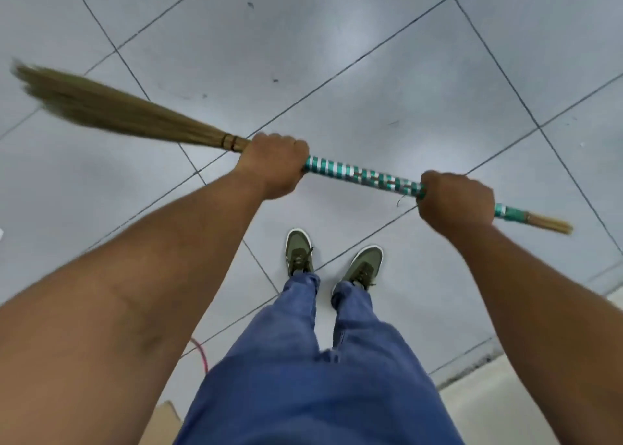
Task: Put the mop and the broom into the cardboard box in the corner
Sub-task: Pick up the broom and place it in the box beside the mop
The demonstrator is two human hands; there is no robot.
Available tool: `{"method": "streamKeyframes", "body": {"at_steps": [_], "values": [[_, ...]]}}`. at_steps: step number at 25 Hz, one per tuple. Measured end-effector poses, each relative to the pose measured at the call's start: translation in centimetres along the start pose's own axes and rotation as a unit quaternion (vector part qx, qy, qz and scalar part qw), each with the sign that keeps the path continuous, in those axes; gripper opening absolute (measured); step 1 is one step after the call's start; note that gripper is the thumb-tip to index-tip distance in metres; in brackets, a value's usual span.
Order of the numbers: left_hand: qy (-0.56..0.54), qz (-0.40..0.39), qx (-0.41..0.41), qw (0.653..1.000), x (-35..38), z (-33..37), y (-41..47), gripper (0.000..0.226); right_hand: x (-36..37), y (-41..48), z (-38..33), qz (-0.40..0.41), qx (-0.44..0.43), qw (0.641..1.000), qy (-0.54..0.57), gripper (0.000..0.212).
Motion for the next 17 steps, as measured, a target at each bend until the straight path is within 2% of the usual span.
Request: {"method": "streamKeyframes", "body": {"at_steps": [4, 10, 17], "values": [[0.034, 0.034, 0.013, 0.999, -6.2, 2.2, -2.0, 0.032, -4.0, -3.9, 2.6, 0.034, 0.021, 0.999, 0.013, 0.008], [0.037, 0.027, -0.002, 0.999, -10.1, 4.4, -2.5, 0.036, -5.5, -8.6, 7.5, 0.047, 0.069, 0.996, 0.025, 0.009], [0.085, 0.058, 0.110, 0.989, -14.1, 10.4, 2.2, 0.037, -5.2, -14.4, 14.5, 0.070, 0.211, 0.974, 0.053, 0.009]]}}
Point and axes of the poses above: each hand's wrist, its own y-axis towards the middle knuckle, its own x-axis out of the palm, z = x × y, the point moved 5 cm from there along y, towards the middle knuckle, and after that the axes turned 8 degrees about x, right-handed, at the moved point
